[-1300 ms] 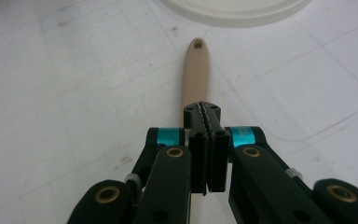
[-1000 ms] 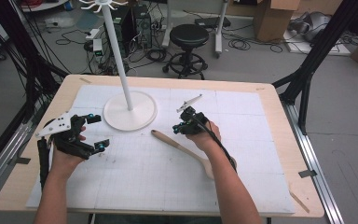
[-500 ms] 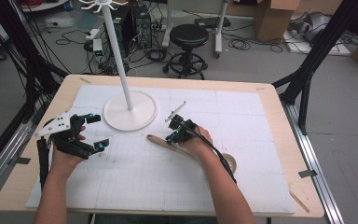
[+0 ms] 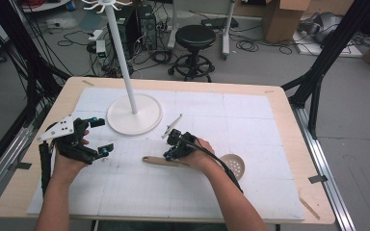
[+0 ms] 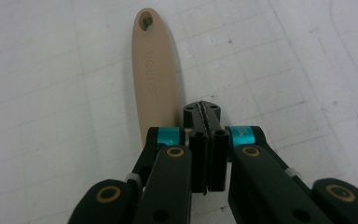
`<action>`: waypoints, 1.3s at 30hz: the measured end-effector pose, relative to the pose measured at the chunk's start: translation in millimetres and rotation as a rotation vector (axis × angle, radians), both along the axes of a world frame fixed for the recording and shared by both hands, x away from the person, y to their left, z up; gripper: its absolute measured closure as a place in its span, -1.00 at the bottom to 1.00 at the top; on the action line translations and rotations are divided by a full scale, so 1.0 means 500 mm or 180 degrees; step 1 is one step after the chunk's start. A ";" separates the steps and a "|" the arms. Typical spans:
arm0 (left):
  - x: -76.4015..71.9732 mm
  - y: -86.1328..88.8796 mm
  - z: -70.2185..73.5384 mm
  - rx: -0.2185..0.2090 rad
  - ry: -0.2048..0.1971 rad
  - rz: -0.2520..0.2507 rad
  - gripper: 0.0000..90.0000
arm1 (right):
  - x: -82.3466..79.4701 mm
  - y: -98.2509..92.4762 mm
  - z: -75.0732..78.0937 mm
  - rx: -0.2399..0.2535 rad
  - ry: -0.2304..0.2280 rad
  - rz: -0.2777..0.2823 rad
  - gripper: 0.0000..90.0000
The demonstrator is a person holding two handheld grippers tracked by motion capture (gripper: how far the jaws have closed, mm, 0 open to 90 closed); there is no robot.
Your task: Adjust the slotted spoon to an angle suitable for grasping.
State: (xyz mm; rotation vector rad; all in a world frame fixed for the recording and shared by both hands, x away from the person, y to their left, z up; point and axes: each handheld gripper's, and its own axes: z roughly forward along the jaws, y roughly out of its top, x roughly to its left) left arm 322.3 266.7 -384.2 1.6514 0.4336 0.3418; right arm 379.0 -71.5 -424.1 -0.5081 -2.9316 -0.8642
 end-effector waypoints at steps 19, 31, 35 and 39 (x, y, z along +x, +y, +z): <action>0.001 0.000 0.000 -0.0003 -0.0001 -0.0006 -0.96 | -0.017 -0.044 0.044 0.0368 -0.0119 -0.0078 0.98; 0.000 -0.003 -0.001 0.0025 0.0004 -0.0005 -0.96 | -0.043 -0.170 0.123 0.0939 -0.0425 -0.0389 0.76; 0.002 -0.006 -0.004 0.0060 0.0032 -0.0013 -0.96 | -0.062 -0.218 0.139 0.1125 -0.0579 -0.0514 0.67; 0.002 -0.009 -0.004 0.0058 0.0032 -0.0029 -0.96 | -0.085 -0.259 0.150 0.1307 -0.0695 -0.0607 0.60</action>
